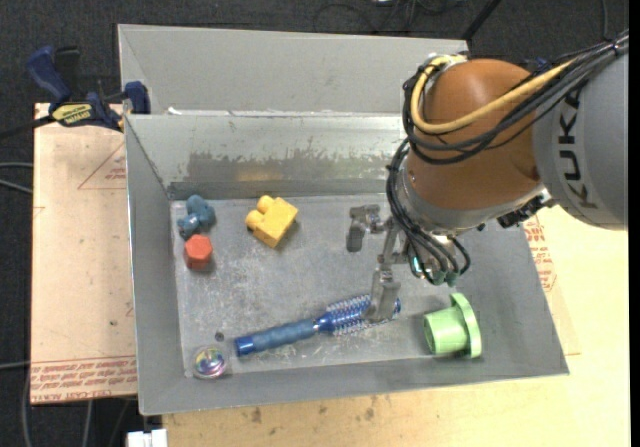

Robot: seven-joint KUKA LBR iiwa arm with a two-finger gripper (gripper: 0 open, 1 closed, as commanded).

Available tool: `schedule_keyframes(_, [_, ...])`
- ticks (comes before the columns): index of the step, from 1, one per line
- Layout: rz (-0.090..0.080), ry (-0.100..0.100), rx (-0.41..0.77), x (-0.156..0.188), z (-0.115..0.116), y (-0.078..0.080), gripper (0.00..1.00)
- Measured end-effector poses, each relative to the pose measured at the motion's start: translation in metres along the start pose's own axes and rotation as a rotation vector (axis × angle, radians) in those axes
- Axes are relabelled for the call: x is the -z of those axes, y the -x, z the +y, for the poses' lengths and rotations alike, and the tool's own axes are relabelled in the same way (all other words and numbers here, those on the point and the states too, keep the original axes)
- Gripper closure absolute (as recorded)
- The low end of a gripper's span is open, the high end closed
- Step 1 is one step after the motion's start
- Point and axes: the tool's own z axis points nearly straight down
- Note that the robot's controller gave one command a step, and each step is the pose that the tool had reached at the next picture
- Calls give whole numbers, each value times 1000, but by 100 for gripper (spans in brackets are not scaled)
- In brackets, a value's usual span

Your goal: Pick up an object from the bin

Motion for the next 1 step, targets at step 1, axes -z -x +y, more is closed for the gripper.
schedule_keyframes(1, [-1, 0, 324, -161, 21, 21, 0])
